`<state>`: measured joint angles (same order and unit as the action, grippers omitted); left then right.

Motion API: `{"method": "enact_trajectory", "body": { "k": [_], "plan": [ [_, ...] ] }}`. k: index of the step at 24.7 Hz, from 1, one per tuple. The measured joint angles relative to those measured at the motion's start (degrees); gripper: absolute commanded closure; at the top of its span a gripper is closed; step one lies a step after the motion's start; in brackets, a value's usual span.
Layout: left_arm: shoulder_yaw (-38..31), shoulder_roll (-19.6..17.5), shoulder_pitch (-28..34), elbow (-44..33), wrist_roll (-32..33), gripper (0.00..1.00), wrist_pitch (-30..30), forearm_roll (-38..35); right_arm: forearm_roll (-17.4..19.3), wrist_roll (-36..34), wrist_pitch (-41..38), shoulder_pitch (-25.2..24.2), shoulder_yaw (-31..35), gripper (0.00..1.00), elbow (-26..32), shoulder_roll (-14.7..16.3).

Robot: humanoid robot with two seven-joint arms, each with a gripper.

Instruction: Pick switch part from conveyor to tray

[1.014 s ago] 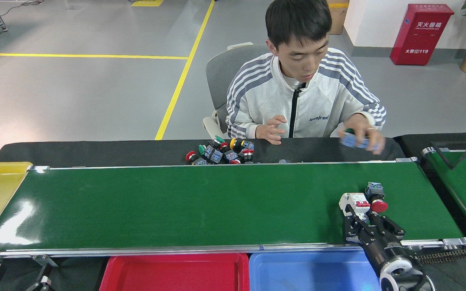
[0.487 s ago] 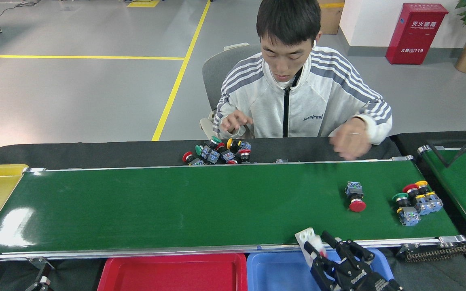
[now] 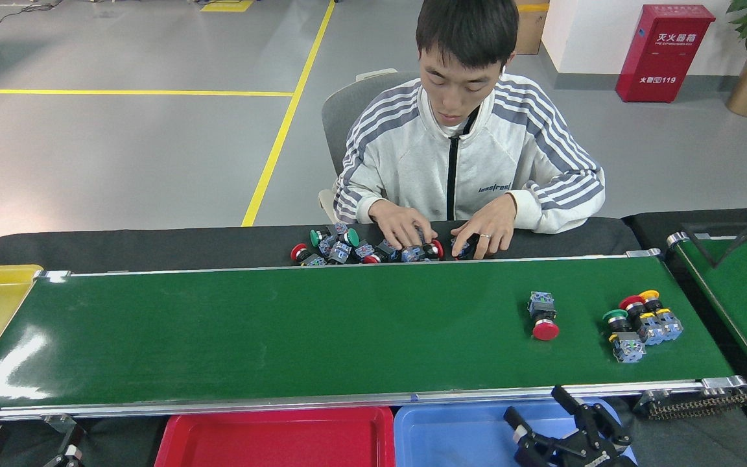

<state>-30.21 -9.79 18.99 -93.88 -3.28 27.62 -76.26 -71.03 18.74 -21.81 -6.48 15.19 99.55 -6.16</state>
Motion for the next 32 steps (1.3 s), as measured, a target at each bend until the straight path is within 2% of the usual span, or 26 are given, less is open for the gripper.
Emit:
{"method": "enact_trajectory", "body": {
  "k": [3,6,10,14,19,22,25,28,32],
  "plan": [
    [0.0,0.0,0.0,0.0,0.0,0.00,0.0,0.0,-3.9,-3.3,7.7,2.6,-2.8,0.03,-2.0,0.1],
    [0.1,0.0,0.0,0.0,-0.1,0.00,0.0,0.0,-5.8,-4.7,10.4,2.7,-4.4,0.03,-3.0,0.2],
    [0.1,0.0,0.0,0.1,-0.1,0.00,0.0,0.0,-7.2,-7.0,11.2,0.1,-7.0,0.05,-2.8,0.2],
    [0.1,0.0,0.0,0.1,-0.1,0.00,0.0,0.0,-10.6,-10.4,11.4,-2.5,-7.8,0.05,-2.1,0.2],
    [0.1,0.0,0.0,0.3,-0.1,0.00,0.0,0.0,-11.3,-11.4,11.5,-2.6,-10.3,0.05,-2.0,0.2],
    [0.2,0.0,0.0,0.3,-0.1,0.00,0.0,0.0,-13.0,-11.5,12.4,1.7,-12.9,0.05,-3.1,0.2],
    [0.2,0.0,-0.4,0.4,0.0,0.00,0.0,0.0,-14.9,-10.3,17.9,7.0,-18.9,0.04,-8.1,0.1],
    [0.9,0.0,-0.7,0.5,0.0,0.00,0.0,0.0,-15.0,-8.5,24.8,13.3,-24.6,0.03,-13.7,0.2],
    [1.2,0.0,-0.8,0.6,0.0,0.00,0.0,-0.1,-14.7,-6.5,29.1,16.8,-27.3,0.03,-19.0,-0.1]
  ]
}}
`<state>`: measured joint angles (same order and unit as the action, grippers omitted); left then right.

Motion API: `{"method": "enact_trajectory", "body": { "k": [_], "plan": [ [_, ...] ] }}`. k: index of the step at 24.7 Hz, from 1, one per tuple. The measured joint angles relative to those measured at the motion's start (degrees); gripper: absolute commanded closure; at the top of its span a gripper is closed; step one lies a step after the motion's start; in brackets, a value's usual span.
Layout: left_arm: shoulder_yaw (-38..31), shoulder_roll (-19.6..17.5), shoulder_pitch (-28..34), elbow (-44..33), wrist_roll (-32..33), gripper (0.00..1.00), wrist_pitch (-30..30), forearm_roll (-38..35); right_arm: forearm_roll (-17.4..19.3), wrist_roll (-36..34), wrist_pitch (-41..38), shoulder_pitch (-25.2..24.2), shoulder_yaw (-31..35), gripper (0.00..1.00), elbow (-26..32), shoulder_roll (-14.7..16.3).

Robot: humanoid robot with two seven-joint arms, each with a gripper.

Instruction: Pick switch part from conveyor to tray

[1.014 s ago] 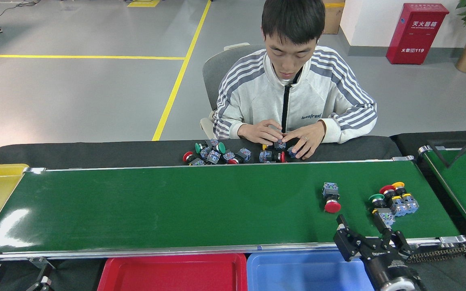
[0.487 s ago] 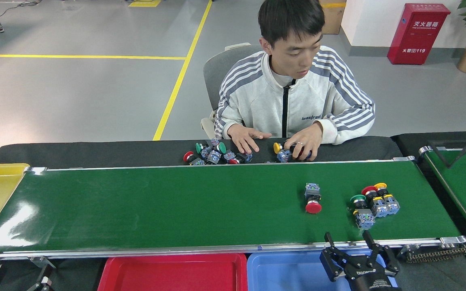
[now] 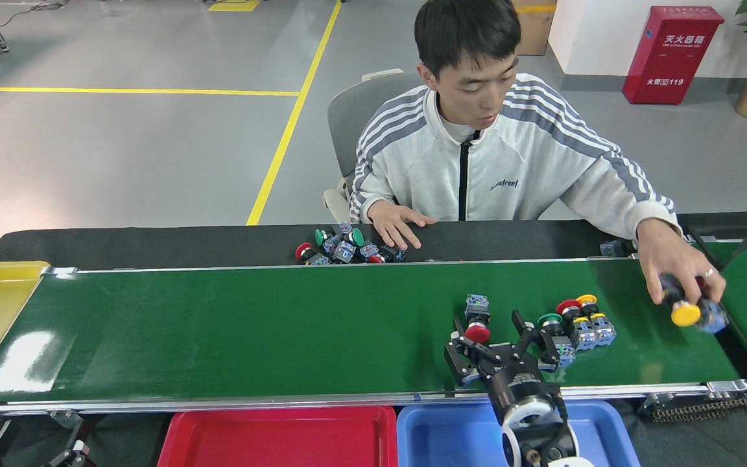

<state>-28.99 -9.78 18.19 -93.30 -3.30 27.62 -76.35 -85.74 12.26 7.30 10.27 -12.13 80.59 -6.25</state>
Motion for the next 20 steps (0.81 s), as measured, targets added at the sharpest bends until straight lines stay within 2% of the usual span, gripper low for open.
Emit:
{"method": "enact_trajectory", "body": {
  "k": [3,4,5,8,11,13,15,18,20],
  "plan": [
    [0.1,0.0,-0.4,0.0,0.0,0.00,0.0,-0.1,0.0,0.9,0.9,2.7,-0.1,0.03,-3.7,-1.7],
    [0.2,0.0,-0.5,0.1,0.0,0.00,0.0,-0.2,0.0,1.3,1.1,3.9,-0.2,0.07,-5.4,-2.3],
    [0.4,0.0,-0.7,0.4,0.0,0.00,0.0,-0.2,0.1,1.6,1.6,5.0,-0.3,0.16,-6.8,-2.5],
    [1.5,0.0,-1.2,0.9,0.0,0.00,0.2,-0.2,0.4,1.8,2.7,6.7,-1.0,0.64,-9.6,-2.5],
    [1.6,0.0,-1.4,1.1,0.0,0.00,0.2,-0.2,0.5,2.1,2.8,7.2,-2.7,0.88,-10.8,-2.5],
    [1.6,0.0,-1.4,1.3,0.0,0.00,0.1,-0.2,0.7,2.1,3.0,7.2,-2.9,0.95,-10.8,-2.5],
    [1.6,0.0,-1.5,1.3,0.0,0.00,0.1,-0.2,0.9,2.1,3.1,7.2,-3.2,0.98,-10.7,-2.4],
    [1.6,0.0,-1.5,1.3,0.0,0.00,0.1,-0.2,1.0,2.3,1.8,7.2,-5.9,0.98,-9.4,-2.3],
    [1.6,0.0,-1.8,1.3,0.0,0.00,0.0,-0.2,1.5,1.9,-2.1,6.1,-8.4,0.98,-6.1,-2.0]
  ]
}}
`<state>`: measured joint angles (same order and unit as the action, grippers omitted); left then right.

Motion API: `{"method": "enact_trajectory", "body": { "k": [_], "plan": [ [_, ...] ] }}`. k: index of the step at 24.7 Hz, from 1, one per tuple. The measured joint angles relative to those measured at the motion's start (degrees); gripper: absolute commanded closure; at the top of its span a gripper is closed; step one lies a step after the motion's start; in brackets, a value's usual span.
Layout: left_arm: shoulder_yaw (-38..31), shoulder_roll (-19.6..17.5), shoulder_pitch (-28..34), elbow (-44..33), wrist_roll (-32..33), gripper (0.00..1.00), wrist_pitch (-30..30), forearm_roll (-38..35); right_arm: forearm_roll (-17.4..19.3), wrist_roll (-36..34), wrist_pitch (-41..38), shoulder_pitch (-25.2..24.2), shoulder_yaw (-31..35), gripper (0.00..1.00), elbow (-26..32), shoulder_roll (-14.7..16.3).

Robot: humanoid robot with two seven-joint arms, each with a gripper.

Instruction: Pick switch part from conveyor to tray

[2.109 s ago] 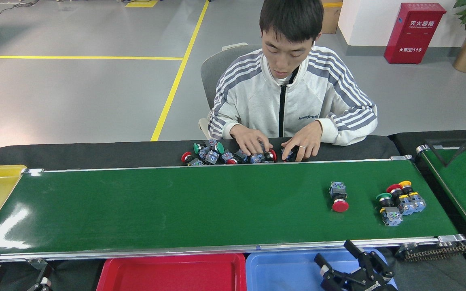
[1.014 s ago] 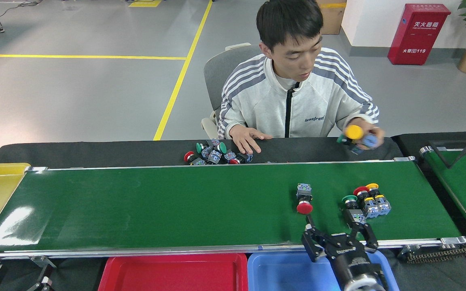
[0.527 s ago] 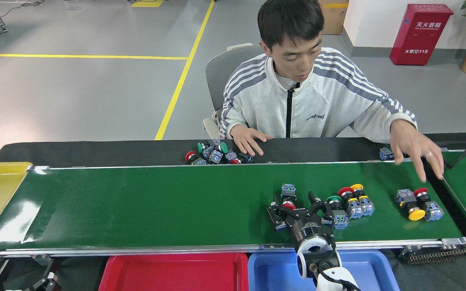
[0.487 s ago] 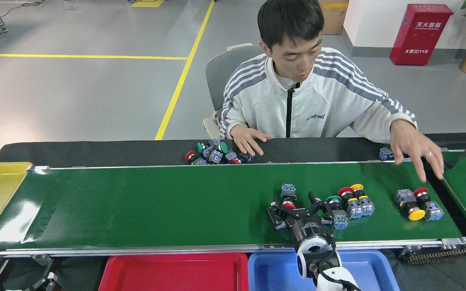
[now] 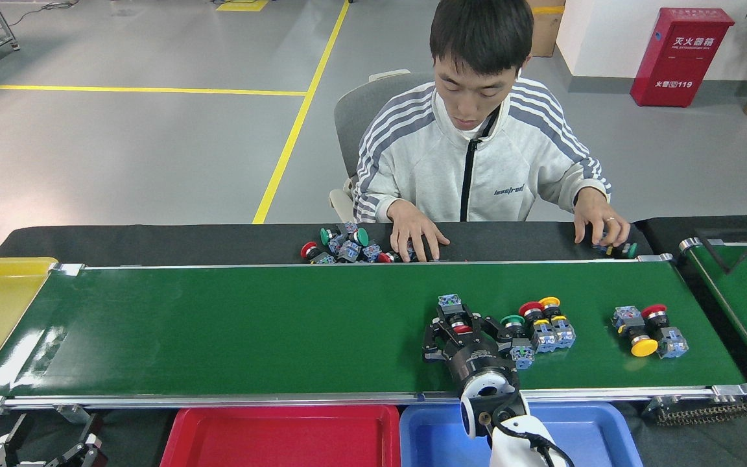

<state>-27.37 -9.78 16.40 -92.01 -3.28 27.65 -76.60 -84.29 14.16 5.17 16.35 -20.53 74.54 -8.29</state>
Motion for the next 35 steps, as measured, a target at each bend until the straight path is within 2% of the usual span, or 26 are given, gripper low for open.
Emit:
{"method": "enact_trajectory", "body": {
  "k": [3,4,5,6,7,8,12,16,19,22,25,28,31,35],
  "plan": [
    [-0.2,0.0,-0.2,0.1,0.0,0.00,-0.1,0.0,1.7,-0.4,-13.0,-3.7,-1.6,0.98,6.5,0.7],
    [-0.3,0.0,-0.3,0.2,0.0,0.00,-0.1,0.0,1.9,-0.4,-16.7,-4.8,-1.9,0.93,8.0,0.8],
    [-0.3,0.0,-0.3,0.2,0.0,0.00,-0.2,0.1,1.9,-0.5,-19.5,-5.6,-2.6,0.81,9.0,0.8],
    [-0.4,0.0,-0.4,0.2,0.0,0.00,-0.3,0.2,1.9,-0.6,-22.2,-6.0,-3.9,0.56,9.6,0.8],
    [-0.4,0.0,-0.4,0.2,0.1,0.00,-0.4,0.2,1.9,-0.7,-24.4,-6.3,-5.8,0.19,9.8,0.8],
    [-0.4,0.0,-0.4,0.2,0.1,0.00,-0.4,0.2,1.9,-0.8,-25.9,-6.6,-7.4,0.04,9.9,0.8],
    [-0.5,0.0,-0.5,0.1,0.2,0.00,-0.2,0.2,1.9,-1.0,-28.9,-7.1,-10.4,0.01,10.0,0.8],
    [-1.0,-0.1,-0.5,0.0,-0.1,0.00,-0.2,0.2,1.9,-1.0,-29.5,-7.1,-10.3,0.01,10.1,0.8],
    [-1.5,-0.1,-0.5,0.1,-0.1,0.00,-0.2,0.2,2.0,-1.1,-23.4,-7.9,-6.3,0.02,12.7,0.7],
    [-1.5,-0.1,-0.5,0.0,-0.2,0.00,-0.1,0.2,2.2,-3.8,-14.9,-12.2,-0.6,0.02,16.3,1.3],
    [-1.5,-0.1,-0.3,0.0,-0.2,0.00,-0.1,0.2,2.7,-8.9,-11.2,-19.9,6.6,0.02,20.6,5.4],
    [-1.6,-0.1,-0.3,0.0,-0.2,0.00,-0.1,0.2,6.3,-12.4,-10.3,-26.7,11.3,0.01,22.6,7.4],
    [-1.9,-0.1,-0.3,0.0,-0.2,0.00,-0.1,0.2,9.3,-13.9,-10.1,-27.3,13.1,0.01,22.9,9.0],
    [-2.0,-0.1,-0.1,0.0,-0.2,0.00,-0.1,0.2,9.5,-14.2,-9.8,-26.7,12.9,0.01,22.9,9.1]
  ]
}}
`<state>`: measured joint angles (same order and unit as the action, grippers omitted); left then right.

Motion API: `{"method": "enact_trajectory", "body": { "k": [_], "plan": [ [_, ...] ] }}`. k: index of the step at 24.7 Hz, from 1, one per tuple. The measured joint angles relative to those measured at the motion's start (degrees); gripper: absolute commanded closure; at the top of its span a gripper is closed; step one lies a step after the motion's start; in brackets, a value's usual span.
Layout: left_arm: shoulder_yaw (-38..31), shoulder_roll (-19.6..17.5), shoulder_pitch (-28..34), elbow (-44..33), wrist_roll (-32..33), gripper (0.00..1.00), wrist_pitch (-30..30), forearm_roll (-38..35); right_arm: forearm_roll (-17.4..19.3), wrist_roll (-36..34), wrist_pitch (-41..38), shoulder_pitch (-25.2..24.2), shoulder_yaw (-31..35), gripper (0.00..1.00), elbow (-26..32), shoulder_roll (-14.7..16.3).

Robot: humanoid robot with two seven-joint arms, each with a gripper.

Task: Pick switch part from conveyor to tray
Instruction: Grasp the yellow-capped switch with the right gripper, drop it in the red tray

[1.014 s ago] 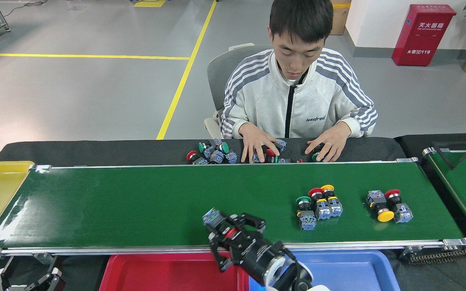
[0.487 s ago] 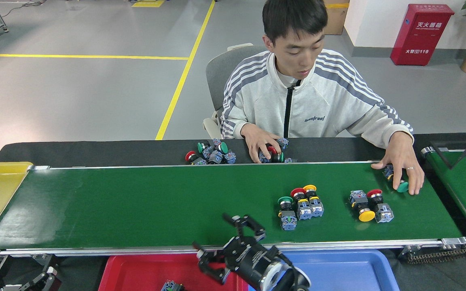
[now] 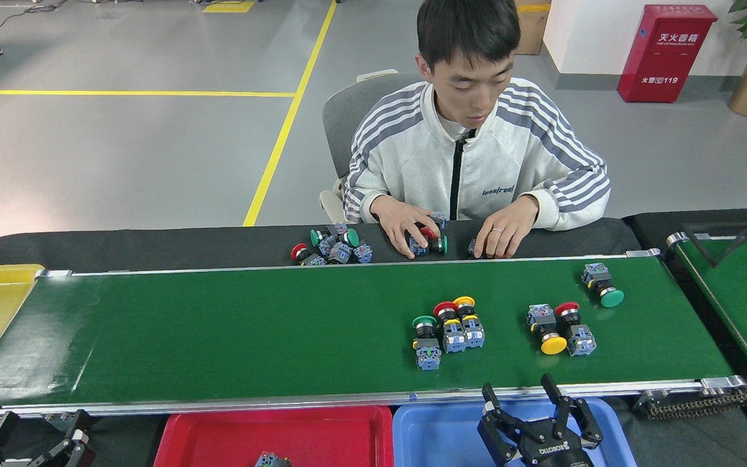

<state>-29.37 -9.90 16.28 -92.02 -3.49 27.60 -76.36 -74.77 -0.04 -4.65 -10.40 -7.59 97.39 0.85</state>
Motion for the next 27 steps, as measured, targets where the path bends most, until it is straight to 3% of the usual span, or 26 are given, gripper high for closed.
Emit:
{"method": "enact_trajectory", "body": {
  "k": [10,15,23,25,26,27],
  "plan": [
    [-0.1,-0.1,0.0,-0.1,0.0,0.00,0.0,0.0,-2.8,7.5,0.4,12.5,-7.6,0.02,-8.4,0.0],
    [-0.1,-0.1,0.0,-0.1,0.0,0.00,0.4,0.0,-3.0,9.1,0.4,16.5,-11.7,0.01,-12.7,-0.2],
    [0.2,-0.1,0.0,-0.1,0.0,0.00,0.5,0.0,-5.1,9.4,0.4,24.0,-15.7,0.02,-23.0,-5.8],
    [0.2,-0.1,0.0,0.0,0.0,0.00,0.5,0.0,-5.6,9.5,0.4,26.1,-15.7,0.06,-26.4,-7.3],
    [0.2,-0.1,-0.1,0.0,0.0,0.00,0.6,0.0,-5.7,9.5,0.4,27.2,-15.8,0.14,-28.2,-7.9],
    [0.2,-0.2,-0.1,0.1,0.0,0.00,0.6,0.0,-5.8,9.6,0.4,28.2,-15.8,0.30,-29.9,-8.4]
  ]
}}
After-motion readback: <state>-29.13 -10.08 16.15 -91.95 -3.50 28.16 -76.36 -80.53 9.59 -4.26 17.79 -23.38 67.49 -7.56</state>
